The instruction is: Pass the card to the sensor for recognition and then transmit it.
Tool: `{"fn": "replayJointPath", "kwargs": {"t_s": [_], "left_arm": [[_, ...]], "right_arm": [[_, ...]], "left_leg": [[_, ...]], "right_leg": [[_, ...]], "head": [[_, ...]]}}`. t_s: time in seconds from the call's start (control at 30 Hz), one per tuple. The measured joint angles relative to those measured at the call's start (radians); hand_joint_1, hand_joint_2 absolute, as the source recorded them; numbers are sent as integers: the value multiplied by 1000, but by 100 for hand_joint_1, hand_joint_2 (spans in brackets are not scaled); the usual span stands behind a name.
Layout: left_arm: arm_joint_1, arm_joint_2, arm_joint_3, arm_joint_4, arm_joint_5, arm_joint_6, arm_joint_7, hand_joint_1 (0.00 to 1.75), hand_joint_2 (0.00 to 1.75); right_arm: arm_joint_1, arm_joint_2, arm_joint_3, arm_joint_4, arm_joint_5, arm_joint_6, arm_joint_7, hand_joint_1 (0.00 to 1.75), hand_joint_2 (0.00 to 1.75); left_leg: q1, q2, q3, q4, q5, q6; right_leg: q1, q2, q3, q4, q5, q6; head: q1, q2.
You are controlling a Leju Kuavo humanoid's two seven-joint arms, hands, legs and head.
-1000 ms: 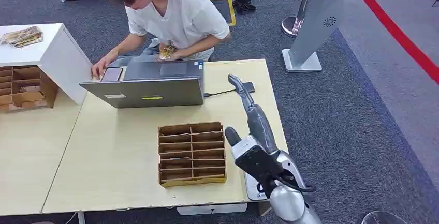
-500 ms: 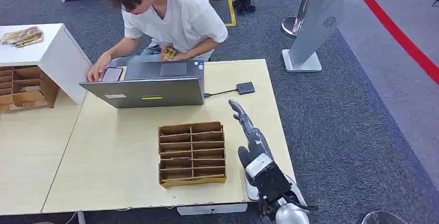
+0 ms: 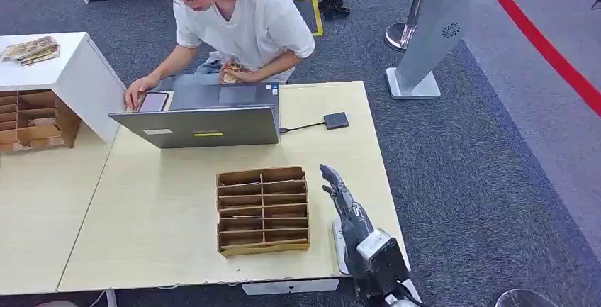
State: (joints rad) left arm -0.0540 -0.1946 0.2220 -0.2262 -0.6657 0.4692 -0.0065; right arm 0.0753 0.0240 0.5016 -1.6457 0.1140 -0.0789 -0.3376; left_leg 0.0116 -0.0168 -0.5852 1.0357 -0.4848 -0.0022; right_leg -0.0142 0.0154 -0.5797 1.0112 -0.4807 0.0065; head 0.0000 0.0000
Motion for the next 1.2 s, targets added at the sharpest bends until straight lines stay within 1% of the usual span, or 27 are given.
{"fn": "replayJointPath", "kwargs": {"t_s": [0.1, 0.13, 0.2, 0.33, 0.37, 0.8, 0.83, 1.0, 1.2], "left_arm": [[0, 0, 3, 0, 1, 1, -2, 0, 0], [0, 0, 5, 0, 1, 1, -2, 0, 0], [0, 0, 7, 0, 2, 1, -2, 0, 0], [0, 0, 8, 0, 1, 0, -2, 0, 0], [0, 0, 8, 0, 1, 0, -2, 0, 0], [0, 0, 17, 0, 1, 0, -2, 0, 0], [0, 0, 17, 0, 0, 0, -2, 0, 0], [0, 0, 17, 0, -16, -6, 7, 0, 0], [-2, -4, 17, 0, -50, -26, 34, 0, 0]], "right_arm": [[1, -7, 5, 5, 24, -17, -2, 0, 0], [1, -10, 8, 6, 42, -24, -2, 0, 175], [0, -13, 16, 7, 70, -38, -2, 0, 175], [-9, -24, 41, 7, 194, -75, 10, 0, 175], [-12, -26, 47, 7, 208, -76, 13, 0, 175], [-22, -42, 71, 7, 222, -86, 16, 0, 175], [-22, -43, 72, 7, 239, -90, 18, 0, 175], [-54, -50, 105, 7, 423, -131, 71, 0, 175], [-128, -52, 159, 11, 666, -166, 177, 0, 175]], "left_leg": [[0, 0, 0, 0, 0, 0], [0, 0, 0, 0, 0, 0], [0, 0, 0, 0, 0, 0], [0, 0, 0, 0, 0, 0], [0, 0, 0, 0, 0, 0], [0, 0, 0, 0, 0, 0], [0, 0, 0, 0, 0, 0], [0, 0, 0, 0, 0, 0], [0, 0, 0, 0, 0, 0]], "right_leg": [[0, 0, 0, 0, 0, 0], [0, 0, 0, 0, 0, 0], [0, 0, 0, 0, 0, 0], [0, 0, 0, 0, 0, 0], [0, 0, 0, 0, 0, 0], [0, 0, 0, 0, 0, 0], [0, 0, 0, 0, 0, 0], [0, 0, 0, 0, 0, 0], [0, 0, 0, 0, 0, 0]], "head": [[0, 0], [0, 0], [0, 0], [0, 0], [0, 0], [0, 0], [0, 0], [0, 0], [0, 0]]}}
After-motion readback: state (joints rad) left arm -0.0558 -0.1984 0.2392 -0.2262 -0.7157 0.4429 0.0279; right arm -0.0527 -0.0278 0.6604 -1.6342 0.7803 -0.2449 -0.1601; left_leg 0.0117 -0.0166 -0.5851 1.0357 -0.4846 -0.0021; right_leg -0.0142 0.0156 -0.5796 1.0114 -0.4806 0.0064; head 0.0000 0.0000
